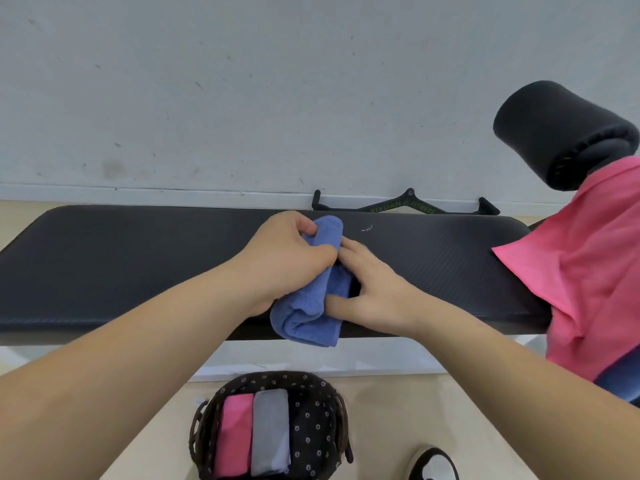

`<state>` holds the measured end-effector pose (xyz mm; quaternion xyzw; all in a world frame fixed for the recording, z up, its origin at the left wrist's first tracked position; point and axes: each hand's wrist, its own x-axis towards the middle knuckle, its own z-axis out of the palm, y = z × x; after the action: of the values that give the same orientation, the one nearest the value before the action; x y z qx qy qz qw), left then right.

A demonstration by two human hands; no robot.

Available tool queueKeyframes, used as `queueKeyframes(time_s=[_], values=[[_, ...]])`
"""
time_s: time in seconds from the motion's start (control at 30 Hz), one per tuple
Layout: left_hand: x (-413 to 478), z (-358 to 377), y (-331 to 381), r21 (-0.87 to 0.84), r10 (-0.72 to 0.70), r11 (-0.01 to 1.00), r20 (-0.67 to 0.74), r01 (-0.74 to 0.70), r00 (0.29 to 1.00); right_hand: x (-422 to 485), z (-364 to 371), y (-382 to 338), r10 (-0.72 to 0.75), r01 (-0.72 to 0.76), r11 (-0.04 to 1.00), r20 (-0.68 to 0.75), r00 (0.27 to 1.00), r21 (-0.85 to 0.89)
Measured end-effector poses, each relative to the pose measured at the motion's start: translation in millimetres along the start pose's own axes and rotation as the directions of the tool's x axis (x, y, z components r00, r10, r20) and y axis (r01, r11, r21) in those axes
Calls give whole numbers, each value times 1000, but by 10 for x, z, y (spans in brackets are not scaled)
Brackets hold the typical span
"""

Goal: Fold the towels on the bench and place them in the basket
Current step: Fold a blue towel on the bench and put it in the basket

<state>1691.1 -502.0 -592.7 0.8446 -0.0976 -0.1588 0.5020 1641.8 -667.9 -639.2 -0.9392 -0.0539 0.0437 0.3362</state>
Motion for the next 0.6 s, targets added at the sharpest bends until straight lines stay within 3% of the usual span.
queueKeyframes(time_s=[0.07, 0.2, 0.33, 0.47, 0.6], values=[[7, 48, 38, 58, 28, 998, -27, -27, 999, -53, -87, 93, 55, -56, 998, 14, 998, 35], [19, 137, 85, 103, 77, 992, -23, -75, 997, -117, -20, 147, -61, 60, 997, -33, 998, -53], [-20, 266, 92, 273, 127, 951, 91, -147, 988, -78, -44, 183, -50, 52, 997, -40, 998, 49], [-41, 326, 53, 520, 170, 822, 163, -231, 972, -152, -179, 175, 66, -69, 972, 20, 998, 225], [-116, 463, 8, 663, 243, 671, 228, -334, 943, -109, -183, 175, 243, -158, 918, -199, 949, 364]])
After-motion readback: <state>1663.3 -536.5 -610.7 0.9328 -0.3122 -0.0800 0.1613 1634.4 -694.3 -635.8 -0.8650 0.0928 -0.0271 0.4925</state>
